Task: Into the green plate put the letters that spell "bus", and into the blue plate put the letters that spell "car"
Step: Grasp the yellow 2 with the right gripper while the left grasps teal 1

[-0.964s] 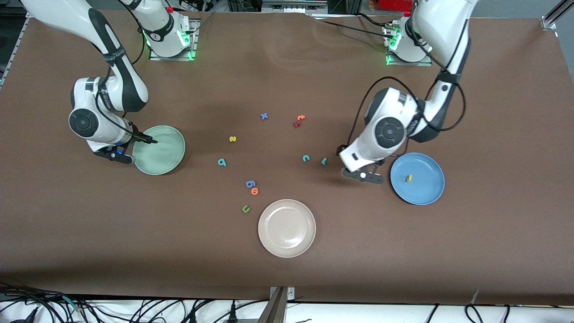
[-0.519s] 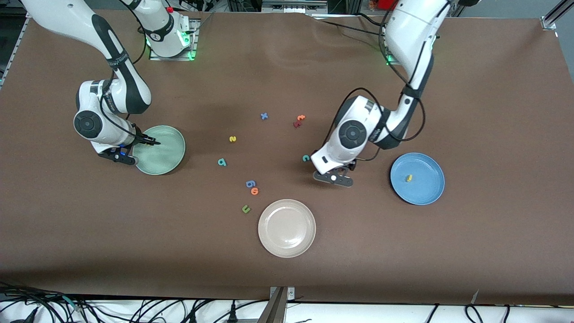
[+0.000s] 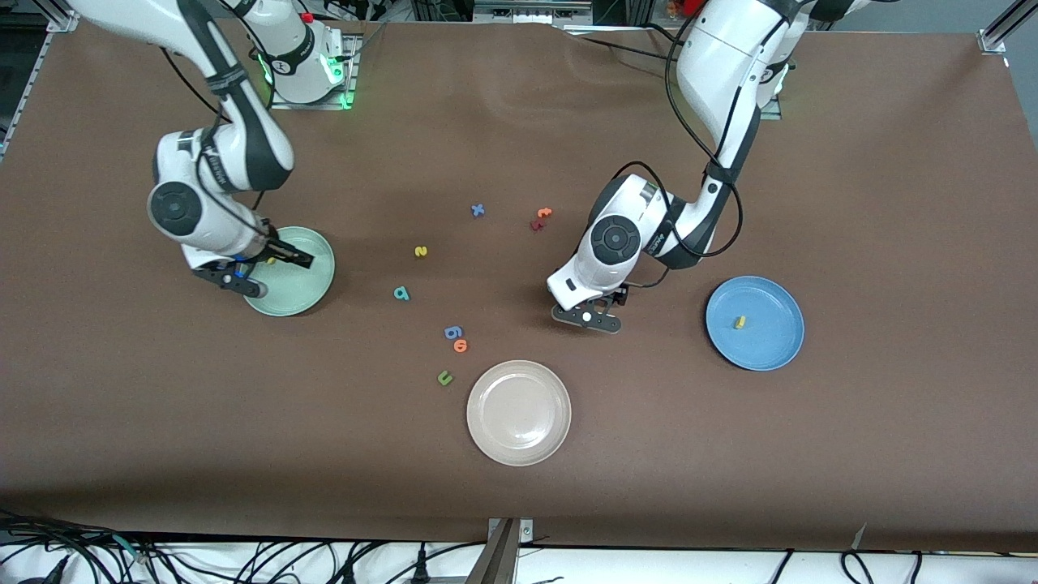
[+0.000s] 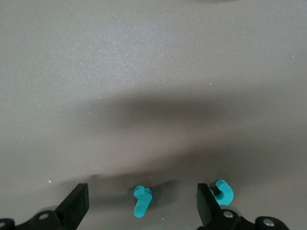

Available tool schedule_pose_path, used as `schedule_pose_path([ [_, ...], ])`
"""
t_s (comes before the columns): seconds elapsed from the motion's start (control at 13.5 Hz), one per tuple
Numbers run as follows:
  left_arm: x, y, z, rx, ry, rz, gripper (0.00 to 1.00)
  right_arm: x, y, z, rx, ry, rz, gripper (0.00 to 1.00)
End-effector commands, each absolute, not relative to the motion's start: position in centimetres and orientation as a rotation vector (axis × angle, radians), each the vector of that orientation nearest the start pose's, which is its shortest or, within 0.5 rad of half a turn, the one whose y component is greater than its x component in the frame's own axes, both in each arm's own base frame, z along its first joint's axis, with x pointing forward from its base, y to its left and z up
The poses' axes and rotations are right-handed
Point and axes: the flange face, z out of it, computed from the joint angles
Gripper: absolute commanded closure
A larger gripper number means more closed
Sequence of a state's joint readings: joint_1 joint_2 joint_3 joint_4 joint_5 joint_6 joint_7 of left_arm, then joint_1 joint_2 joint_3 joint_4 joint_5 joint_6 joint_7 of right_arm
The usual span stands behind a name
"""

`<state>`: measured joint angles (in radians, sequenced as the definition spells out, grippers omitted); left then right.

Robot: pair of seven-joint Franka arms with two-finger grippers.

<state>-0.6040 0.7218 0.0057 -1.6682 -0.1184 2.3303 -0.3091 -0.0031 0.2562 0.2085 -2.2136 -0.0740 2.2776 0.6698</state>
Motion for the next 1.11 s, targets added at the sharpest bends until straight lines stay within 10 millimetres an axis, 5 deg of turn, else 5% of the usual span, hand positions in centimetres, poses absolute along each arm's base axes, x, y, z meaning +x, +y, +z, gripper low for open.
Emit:
schedule_pose_path([
  [0.0, 55.2, -37.8, 17.1, -3.168, 0.331, 0.121, 0.02, 52.5, 16.9, 26.2, -3.072, 0.837, 0.235, 0.02],
  [0.3, 54.2, -37.1, 16.6, -3.167, 0.334, 0.112, 0.03, 53.9, 22.6, 24.0, -2.961, 0.994, 0.124, 0.02],
  [0.52, 53.7, -37.0, 16.8, -3.166, 0.338, 0.112, 0.05, 53.8, 24.1, 21.9, -2.913, 1.026, 0.078, 0.02],
  [0.82, 53.2, -36.7, 17.2, -3.165, 0.344, 0.117, 0.22, 53.8, 25.6, 21.4, -2.847, 1.111, 0.007, 0.02],
  [1.04, 53.2, -36.7, 17.4, -3.163, 0.343, 0.116, 0.40, 51.7, 28.7, 20.7, -2.846, 1.141, 0.028, 0.02],
])
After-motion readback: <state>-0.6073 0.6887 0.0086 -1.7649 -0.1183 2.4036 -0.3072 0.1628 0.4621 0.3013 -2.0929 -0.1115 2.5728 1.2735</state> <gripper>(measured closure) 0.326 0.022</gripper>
